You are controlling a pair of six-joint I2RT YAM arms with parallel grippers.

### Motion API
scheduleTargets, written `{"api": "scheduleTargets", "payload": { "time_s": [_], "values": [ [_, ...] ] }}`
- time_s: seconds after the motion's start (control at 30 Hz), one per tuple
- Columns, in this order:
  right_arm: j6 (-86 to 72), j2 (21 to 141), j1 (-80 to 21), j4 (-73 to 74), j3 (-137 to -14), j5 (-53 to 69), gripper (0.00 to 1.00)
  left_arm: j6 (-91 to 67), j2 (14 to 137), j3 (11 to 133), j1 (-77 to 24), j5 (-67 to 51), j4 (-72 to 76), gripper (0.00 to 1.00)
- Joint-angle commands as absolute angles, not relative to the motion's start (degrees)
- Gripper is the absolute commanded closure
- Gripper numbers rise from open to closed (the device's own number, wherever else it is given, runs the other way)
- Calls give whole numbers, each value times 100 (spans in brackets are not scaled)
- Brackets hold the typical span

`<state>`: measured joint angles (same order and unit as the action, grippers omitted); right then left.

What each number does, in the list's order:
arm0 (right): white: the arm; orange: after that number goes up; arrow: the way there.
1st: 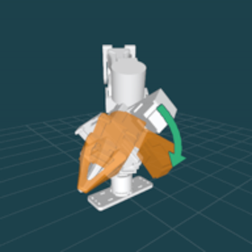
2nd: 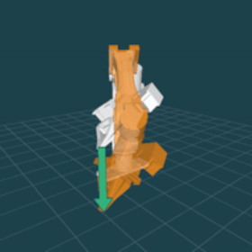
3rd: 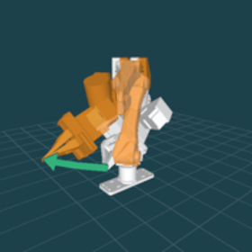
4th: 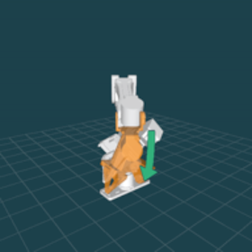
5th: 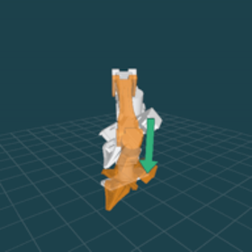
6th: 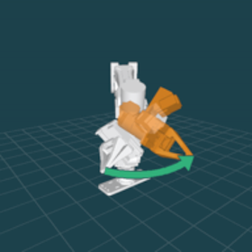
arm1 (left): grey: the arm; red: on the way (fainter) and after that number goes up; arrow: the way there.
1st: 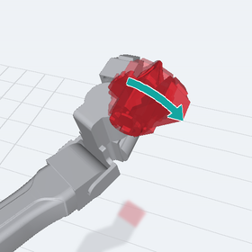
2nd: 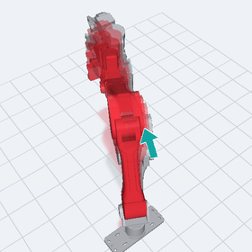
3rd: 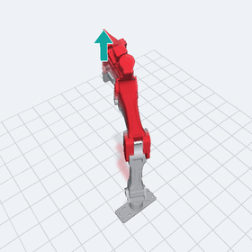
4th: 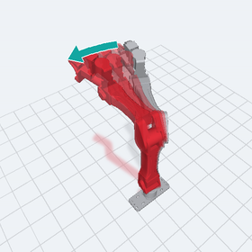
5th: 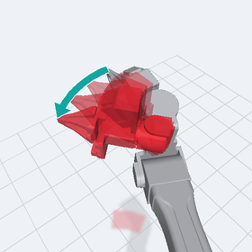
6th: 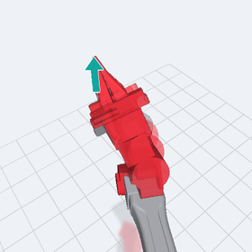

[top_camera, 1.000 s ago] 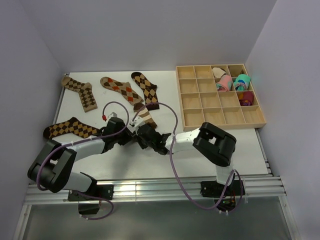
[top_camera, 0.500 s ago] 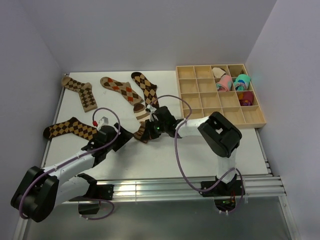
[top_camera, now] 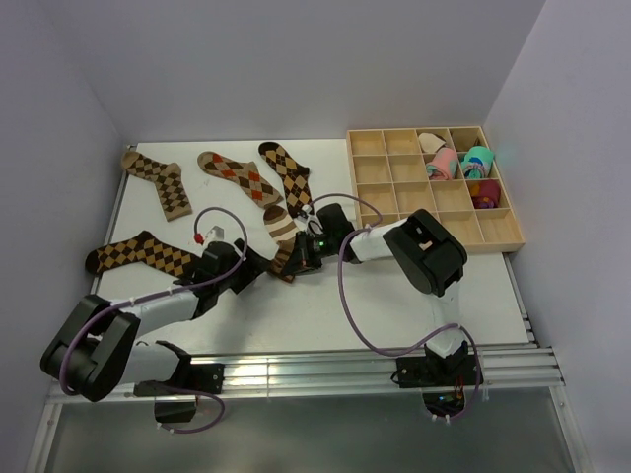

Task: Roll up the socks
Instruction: Roll the sock at the center of the board.

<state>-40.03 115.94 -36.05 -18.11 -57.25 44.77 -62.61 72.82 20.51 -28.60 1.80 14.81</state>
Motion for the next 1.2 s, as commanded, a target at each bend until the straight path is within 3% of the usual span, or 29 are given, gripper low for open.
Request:
{"api": "scheduleTargets", "payload": {
  "time_s": [0.0, 0.33, 0.53, 0.7, 0.83, 0.87, 0.97, 1.07, 1.17],
  "values": [
    [-4280, 11821, -3507, -1898, -5660, 4623, 100, -6196, 7505, 2241, -2883, 53, 1819, 27],
    [-4271, 11935, -3384, -1864, -5642, 4553, 100, -6214, 8129, 2470, -2935, -70, 1793, 33],
    [-4254, 11918, -3375, -1828, -5669, 4430, 100, -6275, 8490, 2610, -3023, -88, 1661, 45],
    [-4009, 11787, -3384, -1661, -5678, 4193, 100, -6240, 8692, 2777, -3102, -105, 1512, 62],
    [-3508, 11470, -3419, -1399, -5599, 3772, 89, -6135, 8763, 2953, -3120, -53, 1179, 80],
    [-3289, 11365, -3428, -1337, -5590, 3675, 81, -6091, 8789, 3049, -3120, -44, 1117, 89],
    [-2780, 10865, -3524, -1065, -5528, 3088, 64, -5959, 8850, 3312, -3120, -26, 714, 100],
    [-2244, 10250, -3717, -835, -5423, 2150, 48, -5810, 8903, 3576, -3120, -26, 354, 100],
    [-1638, 9652, -4085, -844, -5230, 1112, 46, -5661, 8956, 3822, -3120, 148, 89, 100]
  ]
}}
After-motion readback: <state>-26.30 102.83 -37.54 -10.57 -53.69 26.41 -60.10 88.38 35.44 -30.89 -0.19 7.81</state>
